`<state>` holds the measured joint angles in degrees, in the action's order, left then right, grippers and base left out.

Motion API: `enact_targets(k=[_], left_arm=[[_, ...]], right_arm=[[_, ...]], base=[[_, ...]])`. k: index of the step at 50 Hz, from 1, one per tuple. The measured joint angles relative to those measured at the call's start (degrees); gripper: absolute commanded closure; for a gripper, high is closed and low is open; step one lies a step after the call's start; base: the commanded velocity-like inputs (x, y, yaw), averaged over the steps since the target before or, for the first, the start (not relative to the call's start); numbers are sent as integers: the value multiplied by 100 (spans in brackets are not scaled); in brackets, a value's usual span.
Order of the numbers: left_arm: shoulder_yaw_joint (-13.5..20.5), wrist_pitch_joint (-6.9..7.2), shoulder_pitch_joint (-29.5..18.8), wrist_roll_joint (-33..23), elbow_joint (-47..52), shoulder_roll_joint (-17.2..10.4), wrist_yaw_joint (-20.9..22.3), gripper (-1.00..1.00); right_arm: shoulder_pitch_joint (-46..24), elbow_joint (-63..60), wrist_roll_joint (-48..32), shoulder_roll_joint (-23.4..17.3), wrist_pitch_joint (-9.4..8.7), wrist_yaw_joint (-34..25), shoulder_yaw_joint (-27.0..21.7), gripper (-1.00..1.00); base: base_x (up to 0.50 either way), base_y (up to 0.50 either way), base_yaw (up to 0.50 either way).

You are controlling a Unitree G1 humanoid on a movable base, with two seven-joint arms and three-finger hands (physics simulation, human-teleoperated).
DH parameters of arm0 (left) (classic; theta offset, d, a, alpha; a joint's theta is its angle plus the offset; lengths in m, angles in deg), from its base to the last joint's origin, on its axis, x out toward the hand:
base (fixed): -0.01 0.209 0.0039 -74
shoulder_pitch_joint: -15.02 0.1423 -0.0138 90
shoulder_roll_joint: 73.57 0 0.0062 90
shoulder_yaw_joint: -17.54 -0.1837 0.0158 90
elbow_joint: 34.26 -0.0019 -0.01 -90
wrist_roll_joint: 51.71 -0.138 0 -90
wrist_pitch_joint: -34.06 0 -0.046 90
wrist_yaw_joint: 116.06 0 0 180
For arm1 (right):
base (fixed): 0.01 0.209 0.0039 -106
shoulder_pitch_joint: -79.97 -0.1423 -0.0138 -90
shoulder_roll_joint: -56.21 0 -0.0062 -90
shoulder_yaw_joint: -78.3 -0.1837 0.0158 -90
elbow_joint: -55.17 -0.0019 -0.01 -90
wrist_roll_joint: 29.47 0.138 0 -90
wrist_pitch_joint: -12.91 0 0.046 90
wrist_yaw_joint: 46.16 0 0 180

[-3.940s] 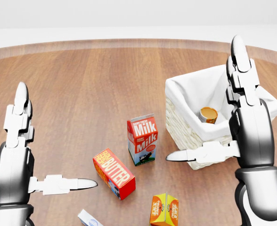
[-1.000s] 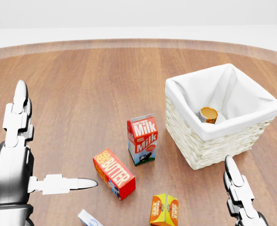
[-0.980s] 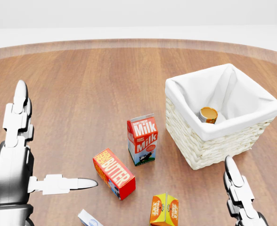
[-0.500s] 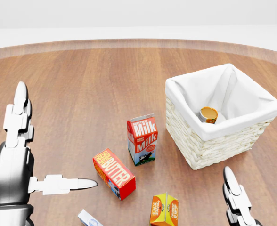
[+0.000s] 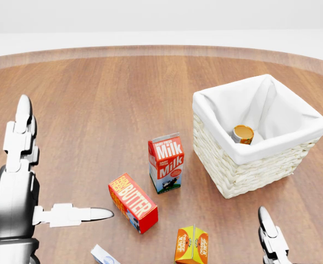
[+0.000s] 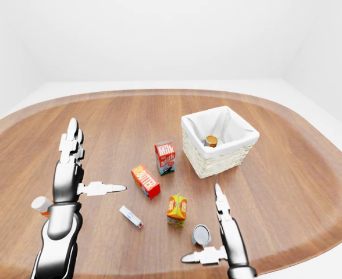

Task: Pick up the alphabet soup and the tomato sauce, and put them in the basket.

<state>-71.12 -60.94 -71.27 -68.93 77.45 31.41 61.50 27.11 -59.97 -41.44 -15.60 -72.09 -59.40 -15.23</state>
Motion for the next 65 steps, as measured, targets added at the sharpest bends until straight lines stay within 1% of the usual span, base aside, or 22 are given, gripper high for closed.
enact_targets(k=[19,41,65], left_arm=[[-5,0,19,1,-3,-1,1,-100],[-8,0,20,-2,-8,1,3,-100],[-8,0,21,-3,-8,1,3,-100]], right_arm=[[-42,388,-98,8,0,40,-41,-100],[-278,921,-229,-13,0,176,-114,-100],[-397,1183,-342,-49,0,298,-106,-100]], base=[[0,0,0],[0,0,0],[0,0,0]])
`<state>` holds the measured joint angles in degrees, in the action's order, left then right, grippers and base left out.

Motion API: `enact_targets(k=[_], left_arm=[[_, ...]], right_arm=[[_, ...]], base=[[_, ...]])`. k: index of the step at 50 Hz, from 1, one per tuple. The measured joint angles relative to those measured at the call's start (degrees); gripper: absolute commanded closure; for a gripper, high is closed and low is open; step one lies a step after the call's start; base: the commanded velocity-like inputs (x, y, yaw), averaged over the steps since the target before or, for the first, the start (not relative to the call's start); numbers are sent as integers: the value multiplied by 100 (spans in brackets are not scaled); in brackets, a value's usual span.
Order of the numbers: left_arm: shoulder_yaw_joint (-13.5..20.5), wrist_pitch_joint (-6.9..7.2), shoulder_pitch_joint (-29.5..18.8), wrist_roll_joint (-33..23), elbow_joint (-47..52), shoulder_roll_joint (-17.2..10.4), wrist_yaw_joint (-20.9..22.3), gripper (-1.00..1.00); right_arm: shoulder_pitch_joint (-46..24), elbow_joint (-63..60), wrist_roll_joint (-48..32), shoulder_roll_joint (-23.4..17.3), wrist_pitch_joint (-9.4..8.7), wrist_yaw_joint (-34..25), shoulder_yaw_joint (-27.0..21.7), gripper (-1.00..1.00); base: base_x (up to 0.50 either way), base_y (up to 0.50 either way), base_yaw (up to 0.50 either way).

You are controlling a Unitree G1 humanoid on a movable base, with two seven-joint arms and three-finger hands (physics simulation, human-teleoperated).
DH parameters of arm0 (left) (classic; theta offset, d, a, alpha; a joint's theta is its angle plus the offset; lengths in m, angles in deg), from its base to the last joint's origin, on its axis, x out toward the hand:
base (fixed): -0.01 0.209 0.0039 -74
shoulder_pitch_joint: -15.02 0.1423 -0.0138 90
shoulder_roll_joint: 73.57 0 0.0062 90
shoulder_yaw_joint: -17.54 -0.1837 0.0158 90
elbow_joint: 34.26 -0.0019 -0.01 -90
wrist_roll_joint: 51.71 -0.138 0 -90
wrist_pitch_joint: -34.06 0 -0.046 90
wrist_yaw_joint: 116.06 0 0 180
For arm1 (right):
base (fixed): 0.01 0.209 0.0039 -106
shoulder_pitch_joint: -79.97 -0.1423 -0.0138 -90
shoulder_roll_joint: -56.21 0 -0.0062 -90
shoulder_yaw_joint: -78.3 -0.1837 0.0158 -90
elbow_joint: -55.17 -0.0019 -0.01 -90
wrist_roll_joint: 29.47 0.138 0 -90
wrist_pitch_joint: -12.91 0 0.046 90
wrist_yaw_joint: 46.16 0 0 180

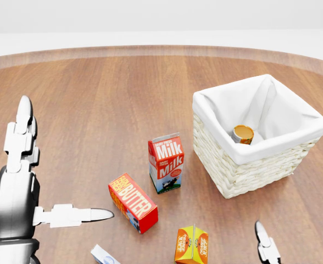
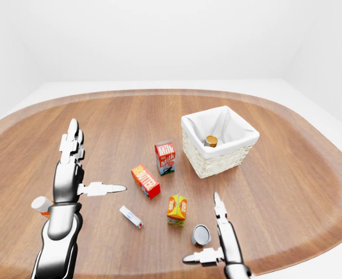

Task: Pick up the alphabet soup and the tomato sauce, and put them in the basket.

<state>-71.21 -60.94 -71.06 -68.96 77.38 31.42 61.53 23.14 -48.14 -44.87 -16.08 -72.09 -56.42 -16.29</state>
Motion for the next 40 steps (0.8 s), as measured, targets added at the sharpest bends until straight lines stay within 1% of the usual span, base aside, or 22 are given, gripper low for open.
enact_targets(k=[17,40], left_arm=[[0,0,0,0,-1,0,1,-100],[0,0,0,0,0,0,1,-100]], right_arm=[[-67,190,-72,-20,0,76,-21,-100],[-272,795,-264,-88,0,307,-30,-100]], base=[[0,0,0],[0,0,0]])
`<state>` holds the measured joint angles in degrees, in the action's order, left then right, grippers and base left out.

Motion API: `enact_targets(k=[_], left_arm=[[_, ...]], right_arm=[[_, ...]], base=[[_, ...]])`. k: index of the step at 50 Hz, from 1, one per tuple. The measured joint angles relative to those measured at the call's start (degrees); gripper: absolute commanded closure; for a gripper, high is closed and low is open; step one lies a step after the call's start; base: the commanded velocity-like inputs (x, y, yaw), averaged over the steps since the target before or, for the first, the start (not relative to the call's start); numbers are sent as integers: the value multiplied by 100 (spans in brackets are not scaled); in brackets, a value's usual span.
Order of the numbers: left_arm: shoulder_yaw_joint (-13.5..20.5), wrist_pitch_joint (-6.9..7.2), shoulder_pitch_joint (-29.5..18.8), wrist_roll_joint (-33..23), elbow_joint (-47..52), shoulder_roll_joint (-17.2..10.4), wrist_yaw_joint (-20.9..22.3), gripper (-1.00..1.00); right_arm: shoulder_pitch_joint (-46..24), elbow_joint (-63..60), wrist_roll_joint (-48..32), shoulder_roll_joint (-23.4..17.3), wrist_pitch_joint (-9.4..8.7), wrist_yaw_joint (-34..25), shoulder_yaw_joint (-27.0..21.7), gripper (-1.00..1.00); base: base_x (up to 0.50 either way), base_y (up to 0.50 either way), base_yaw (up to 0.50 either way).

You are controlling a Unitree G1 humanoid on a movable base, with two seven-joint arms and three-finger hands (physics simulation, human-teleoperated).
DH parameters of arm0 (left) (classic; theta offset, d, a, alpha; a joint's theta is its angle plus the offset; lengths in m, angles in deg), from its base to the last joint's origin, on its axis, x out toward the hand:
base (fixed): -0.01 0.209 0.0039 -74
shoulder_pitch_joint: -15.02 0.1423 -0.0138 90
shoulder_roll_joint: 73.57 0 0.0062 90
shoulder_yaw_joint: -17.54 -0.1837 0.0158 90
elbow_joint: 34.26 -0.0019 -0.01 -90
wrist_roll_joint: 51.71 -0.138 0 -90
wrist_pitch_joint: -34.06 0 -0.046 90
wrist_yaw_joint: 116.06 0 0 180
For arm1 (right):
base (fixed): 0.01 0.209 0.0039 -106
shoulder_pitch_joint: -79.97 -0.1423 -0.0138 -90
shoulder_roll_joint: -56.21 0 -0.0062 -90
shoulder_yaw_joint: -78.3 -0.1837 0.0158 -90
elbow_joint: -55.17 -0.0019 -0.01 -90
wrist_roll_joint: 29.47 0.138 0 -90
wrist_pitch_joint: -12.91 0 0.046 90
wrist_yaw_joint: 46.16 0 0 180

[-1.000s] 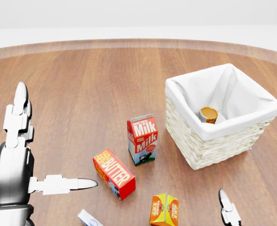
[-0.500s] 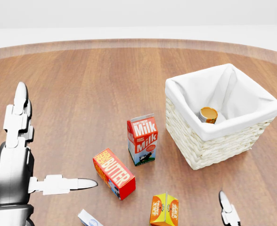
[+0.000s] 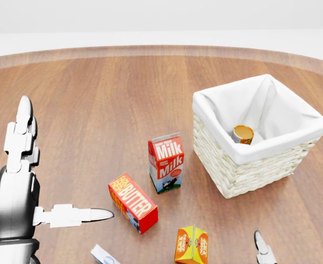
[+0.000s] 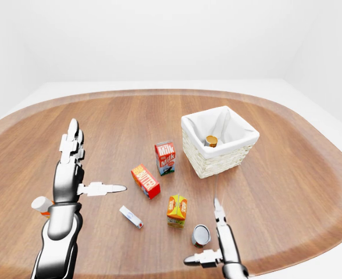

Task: Pick up the alphabet soup and the tomato sauce, and put them in the basket.

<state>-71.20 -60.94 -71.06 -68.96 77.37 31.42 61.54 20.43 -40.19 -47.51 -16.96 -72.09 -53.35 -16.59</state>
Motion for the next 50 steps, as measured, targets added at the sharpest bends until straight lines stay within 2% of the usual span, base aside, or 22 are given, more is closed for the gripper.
enact_targets(k=[50], left_arm=[[0,0,0,0,0,0,1,-100]], right_arm=[[-599,1045,-341,-174,0,539,-12,-100]], base=[[0,0,0]])
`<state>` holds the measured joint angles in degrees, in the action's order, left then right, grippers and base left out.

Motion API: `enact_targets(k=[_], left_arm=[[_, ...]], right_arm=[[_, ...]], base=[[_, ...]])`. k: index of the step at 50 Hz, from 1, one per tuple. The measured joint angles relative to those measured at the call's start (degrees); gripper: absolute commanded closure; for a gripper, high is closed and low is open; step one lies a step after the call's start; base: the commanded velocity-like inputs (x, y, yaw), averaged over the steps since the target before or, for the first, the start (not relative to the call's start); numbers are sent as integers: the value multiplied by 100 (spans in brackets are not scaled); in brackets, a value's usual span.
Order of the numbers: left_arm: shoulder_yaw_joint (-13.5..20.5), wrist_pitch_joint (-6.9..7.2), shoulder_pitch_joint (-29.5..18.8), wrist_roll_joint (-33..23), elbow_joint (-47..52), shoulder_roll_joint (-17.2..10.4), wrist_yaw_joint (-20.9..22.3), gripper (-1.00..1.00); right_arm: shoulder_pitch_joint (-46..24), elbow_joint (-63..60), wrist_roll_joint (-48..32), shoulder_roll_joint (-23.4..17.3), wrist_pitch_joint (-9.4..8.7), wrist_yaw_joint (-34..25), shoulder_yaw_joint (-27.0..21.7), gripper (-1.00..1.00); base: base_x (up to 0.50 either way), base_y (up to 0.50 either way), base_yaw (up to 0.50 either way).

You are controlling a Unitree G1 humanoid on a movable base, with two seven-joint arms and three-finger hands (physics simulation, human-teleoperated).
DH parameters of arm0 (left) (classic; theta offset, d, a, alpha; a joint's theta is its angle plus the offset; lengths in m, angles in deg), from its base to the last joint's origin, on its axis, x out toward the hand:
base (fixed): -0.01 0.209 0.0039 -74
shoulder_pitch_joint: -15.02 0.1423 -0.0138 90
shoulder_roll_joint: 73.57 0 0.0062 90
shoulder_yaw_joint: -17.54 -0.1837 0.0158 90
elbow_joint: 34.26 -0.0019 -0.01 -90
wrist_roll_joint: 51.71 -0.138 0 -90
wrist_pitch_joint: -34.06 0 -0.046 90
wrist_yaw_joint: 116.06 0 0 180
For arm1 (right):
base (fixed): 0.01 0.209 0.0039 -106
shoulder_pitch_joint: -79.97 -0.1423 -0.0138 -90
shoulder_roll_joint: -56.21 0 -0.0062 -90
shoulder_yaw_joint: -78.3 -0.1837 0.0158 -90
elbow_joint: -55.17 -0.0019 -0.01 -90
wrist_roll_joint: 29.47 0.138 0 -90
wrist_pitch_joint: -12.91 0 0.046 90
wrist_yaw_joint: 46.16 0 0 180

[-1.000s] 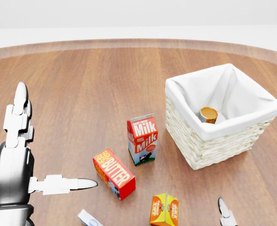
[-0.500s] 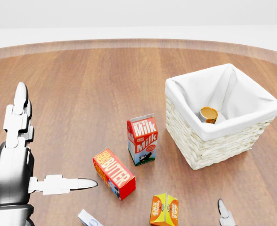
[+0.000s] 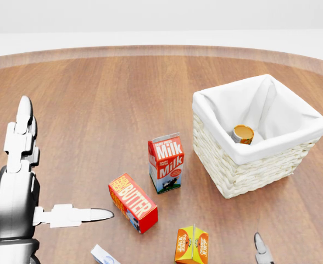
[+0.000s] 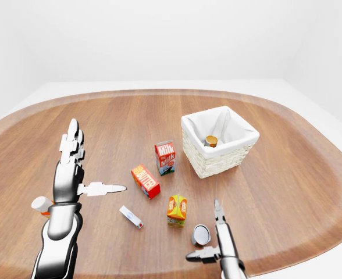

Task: Pick up the alphabet soup and the tomato sauce, and put them in the basket.

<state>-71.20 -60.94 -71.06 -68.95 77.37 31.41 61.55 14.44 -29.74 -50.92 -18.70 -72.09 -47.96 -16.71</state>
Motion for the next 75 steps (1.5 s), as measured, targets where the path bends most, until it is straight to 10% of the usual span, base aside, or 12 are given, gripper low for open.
enact_targets(k=[75], left_arm=[[0,0,0,-1,0,0,0,-100]], right_arm=[[-457,975,-442,-201,0,695,328,-100]], base=[[0,0,0]])
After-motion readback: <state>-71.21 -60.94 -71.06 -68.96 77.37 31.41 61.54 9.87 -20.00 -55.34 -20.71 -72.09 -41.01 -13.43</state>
